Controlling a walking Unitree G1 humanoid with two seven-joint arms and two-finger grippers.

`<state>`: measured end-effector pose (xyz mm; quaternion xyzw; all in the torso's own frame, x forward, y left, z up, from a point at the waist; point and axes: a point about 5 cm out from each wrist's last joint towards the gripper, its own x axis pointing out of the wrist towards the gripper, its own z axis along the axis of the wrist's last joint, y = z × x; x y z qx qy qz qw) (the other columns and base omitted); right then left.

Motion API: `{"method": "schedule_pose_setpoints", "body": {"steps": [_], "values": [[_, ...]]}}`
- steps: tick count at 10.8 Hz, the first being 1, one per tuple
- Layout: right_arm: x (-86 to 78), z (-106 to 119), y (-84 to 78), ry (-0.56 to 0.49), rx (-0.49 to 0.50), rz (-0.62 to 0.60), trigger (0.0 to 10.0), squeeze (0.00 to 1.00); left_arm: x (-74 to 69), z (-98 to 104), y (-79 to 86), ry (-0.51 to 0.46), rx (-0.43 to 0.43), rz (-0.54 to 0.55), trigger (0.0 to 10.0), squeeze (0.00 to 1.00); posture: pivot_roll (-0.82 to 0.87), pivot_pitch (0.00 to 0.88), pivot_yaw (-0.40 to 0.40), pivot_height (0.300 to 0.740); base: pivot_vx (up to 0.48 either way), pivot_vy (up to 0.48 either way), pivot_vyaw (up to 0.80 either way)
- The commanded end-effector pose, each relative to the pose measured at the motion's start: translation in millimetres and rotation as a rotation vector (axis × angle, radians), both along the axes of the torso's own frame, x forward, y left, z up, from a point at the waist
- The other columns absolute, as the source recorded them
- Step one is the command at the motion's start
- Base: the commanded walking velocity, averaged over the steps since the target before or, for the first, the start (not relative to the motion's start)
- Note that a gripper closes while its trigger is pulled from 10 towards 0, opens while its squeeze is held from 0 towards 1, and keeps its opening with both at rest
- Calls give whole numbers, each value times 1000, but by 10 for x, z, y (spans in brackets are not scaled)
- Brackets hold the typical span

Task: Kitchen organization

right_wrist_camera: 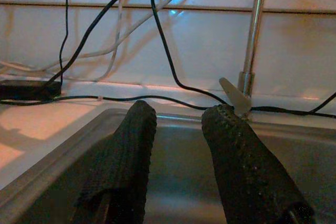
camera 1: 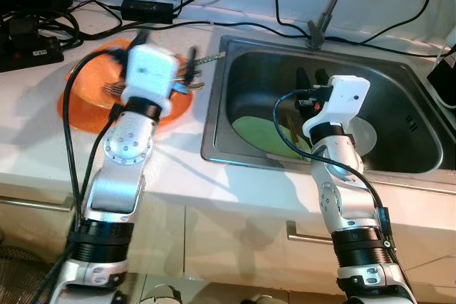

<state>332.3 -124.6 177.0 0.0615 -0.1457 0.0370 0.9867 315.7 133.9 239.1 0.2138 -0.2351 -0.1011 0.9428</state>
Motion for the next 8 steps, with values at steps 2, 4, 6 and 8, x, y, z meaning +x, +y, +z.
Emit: {"method": "schedule_pose_setpoints", "body": {"steps": [2,4,6,8], "values": [[3,-14,-42,5,12,-10,10000,0,-121,74,-257,-73,191,-144,10000,0,-21,62,-107,740,0,0,0],[1,-35,-47,12,12,-14,10000,0,-194,-40,-347,-92,432,-218,10000,0,-19,62,-107,740,0,0,0],[1,-37,-44,12,13,-13,10000,0,-187,-159,-308,-66,532,-206,10000,0,-18,62,-106,740,0,0,0],[6,-46,-57,15,12,-17,10000,0,-182,-286,-244,-34,635,-182,10000,0,-20,63,-107,740,0,0,0]]}}
